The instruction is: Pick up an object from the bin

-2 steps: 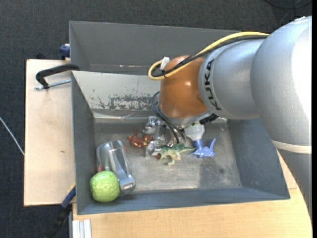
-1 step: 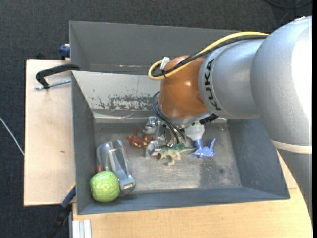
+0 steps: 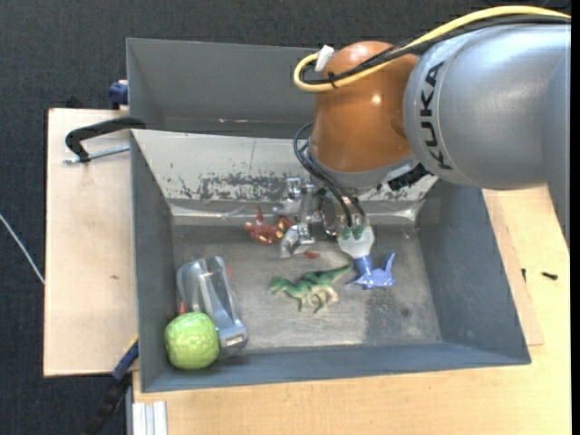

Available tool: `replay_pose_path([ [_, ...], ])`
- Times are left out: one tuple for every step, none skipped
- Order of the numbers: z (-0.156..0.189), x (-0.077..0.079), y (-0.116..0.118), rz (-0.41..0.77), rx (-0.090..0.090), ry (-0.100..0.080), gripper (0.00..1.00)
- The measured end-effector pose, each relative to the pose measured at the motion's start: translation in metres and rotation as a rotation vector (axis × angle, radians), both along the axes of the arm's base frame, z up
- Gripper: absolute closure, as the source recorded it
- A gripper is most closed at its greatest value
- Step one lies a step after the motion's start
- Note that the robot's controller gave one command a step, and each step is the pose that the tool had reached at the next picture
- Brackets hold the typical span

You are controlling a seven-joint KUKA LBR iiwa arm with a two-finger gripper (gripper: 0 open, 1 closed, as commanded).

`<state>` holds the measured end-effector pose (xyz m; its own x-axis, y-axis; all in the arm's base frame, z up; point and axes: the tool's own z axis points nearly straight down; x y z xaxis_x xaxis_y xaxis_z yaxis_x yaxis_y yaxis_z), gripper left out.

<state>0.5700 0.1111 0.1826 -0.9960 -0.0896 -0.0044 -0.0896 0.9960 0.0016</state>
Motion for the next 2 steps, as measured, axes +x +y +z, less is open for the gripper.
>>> replay_pose_path([
  [0.000, 0.000, 0.000, 0.000, 0.000, 0.000, 1.00],
  [0.032, 0.004, 0.004, -0.021, 0.000, 0.003, 1.00],
])
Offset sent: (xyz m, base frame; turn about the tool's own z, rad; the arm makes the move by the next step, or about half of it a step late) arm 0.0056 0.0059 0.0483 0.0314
